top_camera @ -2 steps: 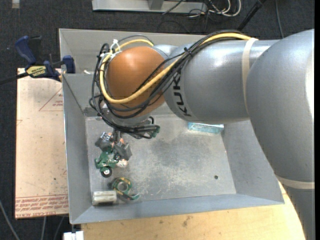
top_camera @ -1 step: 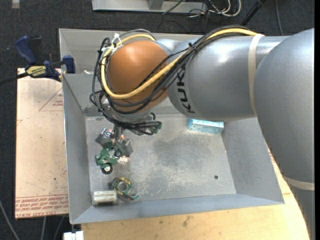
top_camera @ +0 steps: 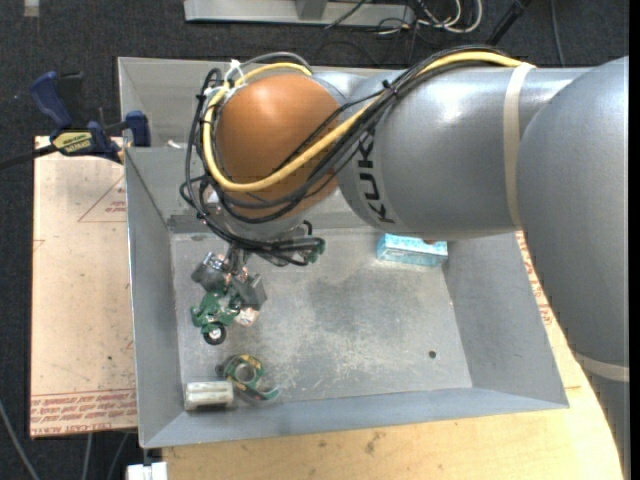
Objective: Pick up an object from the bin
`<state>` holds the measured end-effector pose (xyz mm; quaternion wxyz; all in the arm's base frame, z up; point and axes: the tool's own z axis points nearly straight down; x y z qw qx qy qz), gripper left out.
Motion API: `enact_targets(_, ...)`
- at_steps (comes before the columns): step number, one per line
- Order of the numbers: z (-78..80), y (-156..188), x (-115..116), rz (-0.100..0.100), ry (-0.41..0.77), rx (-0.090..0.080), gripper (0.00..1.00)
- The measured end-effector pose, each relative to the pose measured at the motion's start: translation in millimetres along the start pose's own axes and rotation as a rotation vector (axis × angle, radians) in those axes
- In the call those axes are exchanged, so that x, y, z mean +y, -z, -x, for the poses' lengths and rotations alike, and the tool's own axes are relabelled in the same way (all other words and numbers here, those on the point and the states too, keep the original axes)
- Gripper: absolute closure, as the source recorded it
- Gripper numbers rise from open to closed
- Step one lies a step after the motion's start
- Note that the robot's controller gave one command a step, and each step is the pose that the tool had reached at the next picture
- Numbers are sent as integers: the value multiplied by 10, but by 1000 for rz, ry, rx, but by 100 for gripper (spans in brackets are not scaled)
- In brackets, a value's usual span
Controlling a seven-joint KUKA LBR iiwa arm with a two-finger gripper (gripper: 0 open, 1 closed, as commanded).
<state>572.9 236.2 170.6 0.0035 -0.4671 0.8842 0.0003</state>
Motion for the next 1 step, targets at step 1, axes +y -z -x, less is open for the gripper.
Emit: enact_targets(1, -2, 72, 3, 1, 0, 1, 100)
